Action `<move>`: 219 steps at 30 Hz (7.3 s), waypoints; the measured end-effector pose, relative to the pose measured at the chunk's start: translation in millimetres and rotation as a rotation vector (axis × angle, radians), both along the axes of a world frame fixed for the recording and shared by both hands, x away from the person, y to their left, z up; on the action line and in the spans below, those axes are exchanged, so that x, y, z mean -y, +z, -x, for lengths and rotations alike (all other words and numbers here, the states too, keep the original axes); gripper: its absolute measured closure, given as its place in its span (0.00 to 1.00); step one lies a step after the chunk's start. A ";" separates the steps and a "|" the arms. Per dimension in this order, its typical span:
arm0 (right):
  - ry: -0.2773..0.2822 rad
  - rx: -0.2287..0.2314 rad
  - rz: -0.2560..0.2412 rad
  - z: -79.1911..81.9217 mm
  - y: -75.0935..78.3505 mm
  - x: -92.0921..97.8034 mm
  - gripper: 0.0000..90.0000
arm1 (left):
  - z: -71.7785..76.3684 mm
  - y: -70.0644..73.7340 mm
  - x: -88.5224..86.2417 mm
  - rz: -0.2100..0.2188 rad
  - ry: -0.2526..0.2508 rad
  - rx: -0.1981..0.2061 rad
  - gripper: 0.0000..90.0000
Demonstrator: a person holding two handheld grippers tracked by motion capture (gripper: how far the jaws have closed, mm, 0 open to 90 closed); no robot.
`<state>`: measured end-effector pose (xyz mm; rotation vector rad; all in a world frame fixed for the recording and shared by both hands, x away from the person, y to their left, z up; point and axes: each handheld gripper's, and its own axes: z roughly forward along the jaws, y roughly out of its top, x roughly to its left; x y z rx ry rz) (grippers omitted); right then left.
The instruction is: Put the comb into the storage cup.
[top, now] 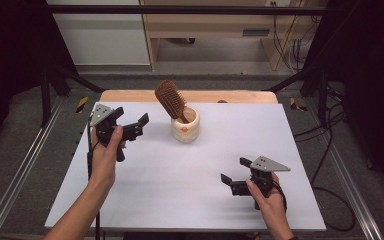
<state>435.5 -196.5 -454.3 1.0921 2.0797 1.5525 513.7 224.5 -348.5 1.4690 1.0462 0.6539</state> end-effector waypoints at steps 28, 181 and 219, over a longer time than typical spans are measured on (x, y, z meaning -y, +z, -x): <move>-0.009 0.012 -0.001 2.1 3.7 5.3 0.04 | 28.1 17.3 -32.0 0.003 -0.003 0.048 0.02; -0.090 0.129 0.087 17.5 -3.2 51.8 0.04 | 118.4 -106.9 -84.8 -0.075 0.008 0.025 0.03; -0.041 0.093 0.034 10.1 -11.1 45.4 0.04 | 127.2 -105.7 -57.3 -0.076 -0.106 0.034 0.03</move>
